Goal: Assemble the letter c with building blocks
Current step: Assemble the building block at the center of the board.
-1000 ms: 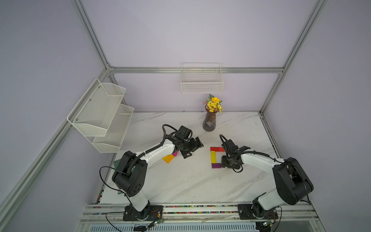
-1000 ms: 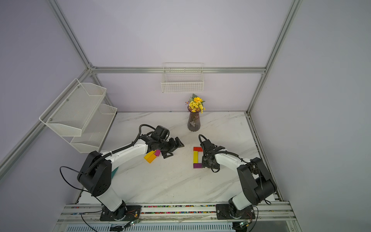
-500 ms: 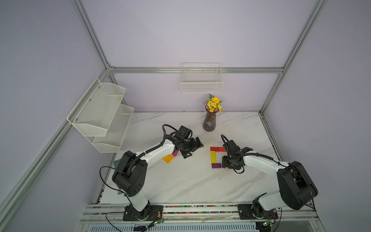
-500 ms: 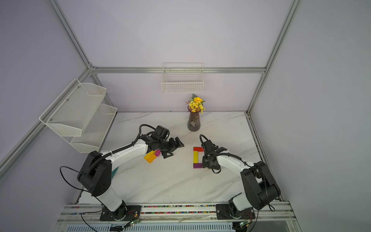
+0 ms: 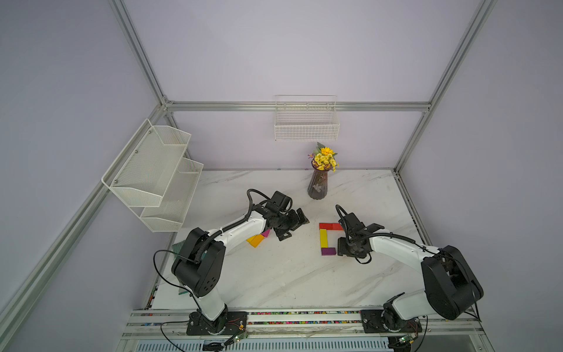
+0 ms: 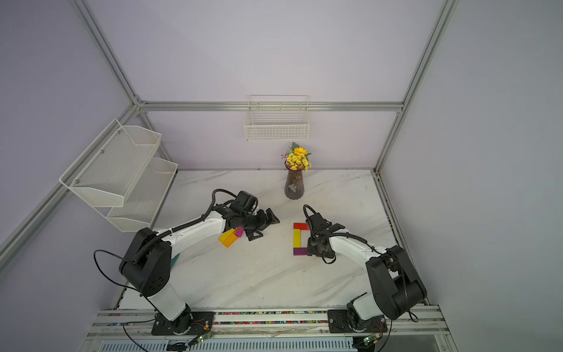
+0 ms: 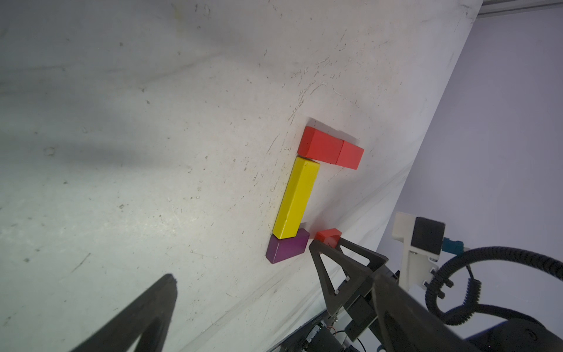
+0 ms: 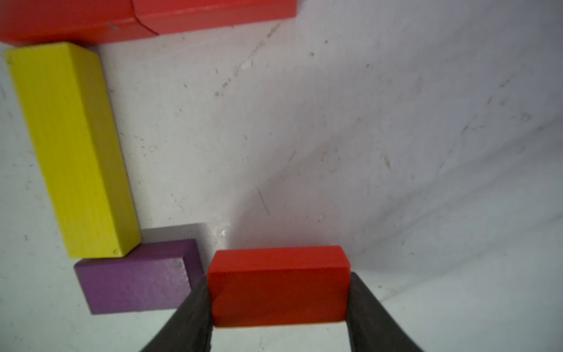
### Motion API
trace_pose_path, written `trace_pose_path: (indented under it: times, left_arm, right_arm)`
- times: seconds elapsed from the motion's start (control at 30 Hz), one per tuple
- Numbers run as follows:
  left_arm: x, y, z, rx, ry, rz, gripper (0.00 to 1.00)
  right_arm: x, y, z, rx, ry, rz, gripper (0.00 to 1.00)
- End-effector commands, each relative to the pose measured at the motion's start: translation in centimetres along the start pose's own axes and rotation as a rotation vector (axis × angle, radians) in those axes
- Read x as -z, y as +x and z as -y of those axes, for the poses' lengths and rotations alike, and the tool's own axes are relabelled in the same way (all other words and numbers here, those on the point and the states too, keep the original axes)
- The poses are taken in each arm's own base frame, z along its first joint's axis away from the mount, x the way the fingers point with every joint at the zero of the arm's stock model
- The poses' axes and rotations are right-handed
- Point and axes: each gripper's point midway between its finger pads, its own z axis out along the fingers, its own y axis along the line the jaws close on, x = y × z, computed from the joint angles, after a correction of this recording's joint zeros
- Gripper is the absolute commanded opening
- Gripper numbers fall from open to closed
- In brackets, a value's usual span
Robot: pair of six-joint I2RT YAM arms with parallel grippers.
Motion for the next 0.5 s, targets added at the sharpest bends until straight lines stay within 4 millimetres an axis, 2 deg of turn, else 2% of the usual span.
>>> trace_pose_path:
  times: [0.0,0.17,0.47]
  left_arm:
    - [0.4,-0.5,2.1,-0.012,0.054,0.011,1.00]
    - [0.3,-0.4,2.2,-0.011,0.056,0.011,1.00]
    - [0.3,-0.4,2.3,-0.011,0.057,0.013,1.00]
  right_arm:
    - [-0.2,0.5,0.4,-0.003,0.013,-0.020,0.62]
    - [-0.1,0.5,0.4,-0.005,0.012,-0.021,0.70]
    - [0.8,-0.6,-0.3,-0.030,-0.020,0.010,0.78]
